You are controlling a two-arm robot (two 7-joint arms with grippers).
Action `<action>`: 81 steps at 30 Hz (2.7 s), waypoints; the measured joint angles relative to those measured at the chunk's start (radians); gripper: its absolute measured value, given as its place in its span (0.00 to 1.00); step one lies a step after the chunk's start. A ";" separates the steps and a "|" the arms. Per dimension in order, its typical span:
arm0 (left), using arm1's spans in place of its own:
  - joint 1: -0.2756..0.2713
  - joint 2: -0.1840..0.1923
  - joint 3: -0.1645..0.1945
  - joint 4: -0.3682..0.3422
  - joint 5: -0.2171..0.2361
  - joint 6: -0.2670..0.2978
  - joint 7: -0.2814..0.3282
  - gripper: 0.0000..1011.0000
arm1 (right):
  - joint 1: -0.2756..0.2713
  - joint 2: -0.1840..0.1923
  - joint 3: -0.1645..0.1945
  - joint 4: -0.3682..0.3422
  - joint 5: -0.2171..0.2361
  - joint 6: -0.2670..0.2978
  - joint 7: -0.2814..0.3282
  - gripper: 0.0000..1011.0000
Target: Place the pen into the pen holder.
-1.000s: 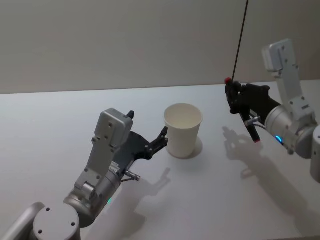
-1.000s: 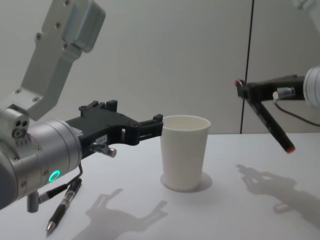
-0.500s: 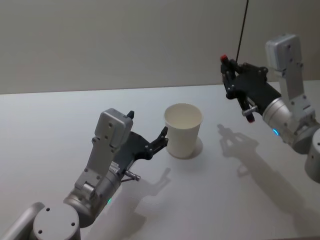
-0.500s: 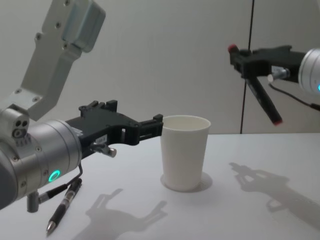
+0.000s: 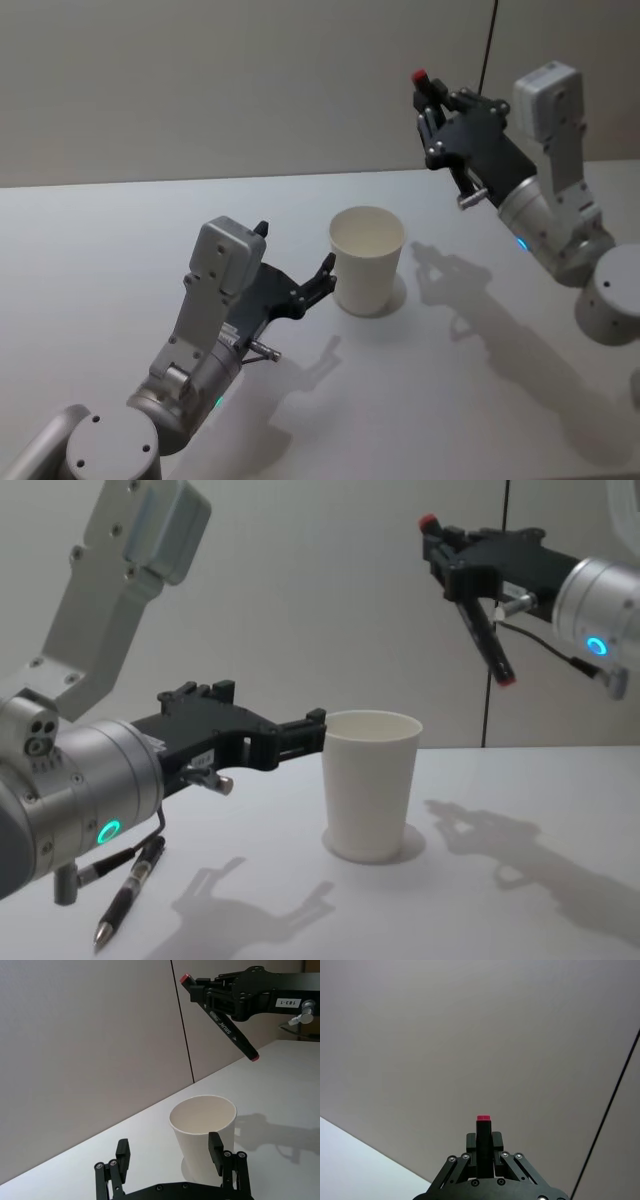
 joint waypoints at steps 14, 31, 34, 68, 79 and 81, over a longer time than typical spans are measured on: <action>0.000 0.000 0.000 0.000 0.000 0.000 0.000 0.99 | 0.074 -0.049 -0.019 0.151 0.022 -0.154 0.038 0.16; 0.000 0.000 0.000 0.000 0.000 0.000 0.000 0.99 | 0.083 -0.081 -0.052 0.206 0.073 -0.220 0.066 0.16; 0.000 0.000 0.000 0.000 0.000 0.000 0.000 0.99 | 0.082 -0.086 -0.058 0.217 0.081 -0.231 0.069 0.16; 0.000 0.000 0.000 0.000 0.000 0.000 0.000 0.99 | 0.067 -0.103 -0.080 0.278 0.112 -0.298 0.073 0.16; 0.000 0.000 0.000 0.000 0.000 0.000 0.000 0.99 | 0.077 -0.107 -0.076 0.304 0.115 -0.313 0.076 0.22; 0.000 0.000 0.000 0.000 0.000 0.000 0.000 0.99 | 0.079 -0.108 -0.075 0.308 0.115 -0.313 0.078 0.27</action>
